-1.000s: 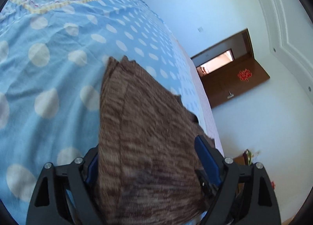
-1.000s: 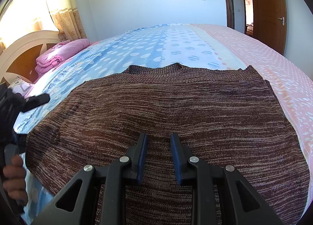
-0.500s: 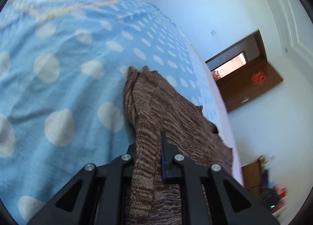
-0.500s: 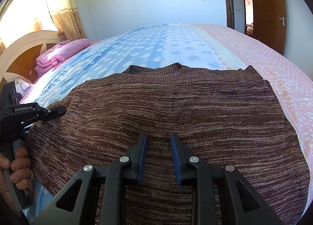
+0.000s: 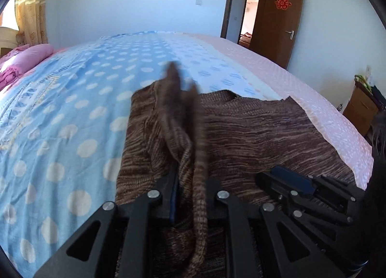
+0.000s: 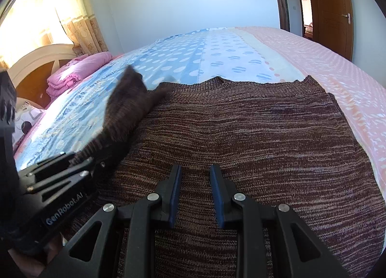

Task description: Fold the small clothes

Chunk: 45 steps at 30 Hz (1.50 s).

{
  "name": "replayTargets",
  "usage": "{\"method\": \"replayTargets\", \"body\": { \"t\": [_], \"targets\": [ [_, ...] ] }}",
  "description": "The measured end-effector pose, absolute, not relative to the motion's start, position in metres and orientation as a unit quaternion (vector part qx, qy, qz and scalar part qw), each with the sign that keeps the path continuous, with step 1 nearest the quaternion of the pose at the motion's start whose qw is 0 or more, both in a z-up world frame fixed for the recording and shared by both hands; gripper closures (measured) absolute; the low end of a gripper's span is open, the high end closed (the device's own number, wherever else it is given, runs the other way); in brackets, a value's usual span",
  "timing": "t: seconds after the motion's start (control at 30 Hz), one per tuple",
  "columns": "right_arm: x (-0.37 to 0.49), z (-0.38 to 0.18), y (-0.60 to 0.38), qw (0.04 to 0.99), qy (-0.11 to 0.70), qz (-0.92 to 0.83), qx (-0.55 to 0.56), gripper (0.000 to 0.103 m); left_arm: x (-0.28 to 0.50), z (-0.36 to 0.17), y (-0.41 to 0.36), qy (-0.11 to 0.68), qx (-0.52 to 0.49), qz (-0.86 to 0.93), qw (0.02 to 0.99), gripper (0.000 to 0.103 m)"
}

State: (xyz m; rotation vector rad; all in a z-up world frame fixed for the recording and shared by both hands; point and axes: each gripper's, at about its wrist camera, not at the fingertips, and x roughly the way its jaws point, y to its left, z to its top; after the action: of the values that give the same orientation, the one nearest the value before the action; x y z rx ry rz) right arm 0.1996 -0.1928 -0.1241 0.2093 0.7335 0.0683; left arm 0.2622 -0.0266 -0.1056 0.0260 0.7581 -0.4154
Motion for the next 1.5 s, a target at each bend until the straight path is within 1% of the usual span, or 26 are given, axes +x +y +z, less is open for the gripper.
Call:
{"method": "replayTargets", "body": {
  "t": [0.07, 0.2, 0.3, 0.37, 0.4, 0.43, 0.53, 0.57, 0.7, 0.73, 0.77, 0.8, 0.83, 0.87, 0.93, 1.0, 1.17, 1.27, 1.5],
  "targets": [
    [0.201, -0.125, -0.196, 0.926, 0.359, 0.042, 0.114, 0.074, 0.264, -0.105, -0.023, 0.369, 0.004, -0.205, 0.907, 0.088],
    [0.203, -0.12, -0.202, 0.919, 0.361, 0.066, 0.142, 0.062, 0.268, -0.107, -0.019, 0.371, -0.016, -0.216, 0.903, 0.087],
    [0.212, -0.108, -0.213, 0.907, 0.348, 0.112, 0.208, 0.061, 0.266, -0.108, -0.02, 0.369, -0.02, -0.218, 0.903, 0.087],
    [0.227, -0.097, -0.216, 0.895, 0.346, 0.141, 0.242, 0.058, 0.266, -0.11, -0.021, 0.369, -0.022, -0.22, 0.903, 0.087],
    [0.237, -0.092, -0.215, 0.889, 0.35, 0.153, 0.252, 0.049, 0.266, -0.11, -0.019, 0.368, -0.025, -0.221, 0.903, 0.087],
    [0.247, -0.088, -0.211, 0.884, 0.355, 0.165, 0.255, 0.043, 0.266, -0.111, -0.018, 0.368, -0.028, -0.223, 0.902, 0.087],
    [0.28, -0.083, -0.19, 0.866, 0.387, 0.208, 0.24, 0.043, 0.266, -0.11, -0.016, 0.366, -0.039, -0.233, 0.9, 0.081],
    [0.294, -0.085, -0.179, 0.86, 0.41, 0.209, 0.222, 0.042, 0.266, -0.11, -0.015, 0.366, -0.043, -0.238, 0.899, 0.079],
    [0.321, -0.098, -0.156, 0.847, 0.459, 0.196, 0.184, 0.042, 0.265, -0.11, -0.017, 0.365, -0.04, -0.239, 0.899, 0.079],
    [0.321, -0.101, -0.154, 0.848, 0.456, 0.199, 0.183, 0.043, 0.266, -0.11, -0.017, 0.365, -0.041, -0.239, 0.899, 0.079],
    [0.319, -0.102, -0.154, 0.853, 0.446, 0.202, 0.182, 0.049, 0.266, -0.11, -0.017, 0.365, -0.041, -0.239, 0.899, 0.079],
    [0.319, -0.103, -0.153, 0.855, 0.447, 0.195, 0.173, 0.075, 0.265, -0.11, -0.017, 0.364, -0.043, -0.24, 0.899, 0.079],
    [0.32, -0.104, -0.153, 0.856, 0.45, 0.188, 0.169, 0.086, 0.266, -0.11, -0.016, 0.365, -0.046, -0.241, 0.898, 0.08],
    [0.318, -0.106, -0.158, 0.858, 0.445, 0.186, 0.177, 0.086, 0.266, -0.11, -0.016, 0.365, -0.049, -0.241, 0.898, 0.083],
    [0.313, -0.107, -0.165, 0.86, 0.438, 0.185, 0.184, 0.088, 0.266, -0.11, -0.014, 0.366, -0.056, -0.24, 0.898, 0.087],
    [0.309, -0.099, -0.168, 0.865, 0.429, 0.188, 0.179, 0.089, 0.266, -0.109, -0.012, 0.364, -0.06, -0.238, 0.898, 0.088],
    [0.3, -0.072, -0.178, 0.878, 0.412, 0.195, 0.146, 0.089, 0.256, -0.094, -0.02, 0.351, -0.068, -0.237, 0.903, 0.089],
    [0.296, -0.061, -0.196, 0.883, 0.407, 0.193, 0.132, 0.089, 0.248, -0.083, -0.044, 0.346, -0.04, -0.246, 0.905, 0.089],
    [0.287, -0.036, -0.263, 0.896, 0.4, 0.165, 0.095, 0.089, 0.24, -0.059, -0.108, 0.349, -0.034, -0.303, 0.886, 0.089]
  ]
}}
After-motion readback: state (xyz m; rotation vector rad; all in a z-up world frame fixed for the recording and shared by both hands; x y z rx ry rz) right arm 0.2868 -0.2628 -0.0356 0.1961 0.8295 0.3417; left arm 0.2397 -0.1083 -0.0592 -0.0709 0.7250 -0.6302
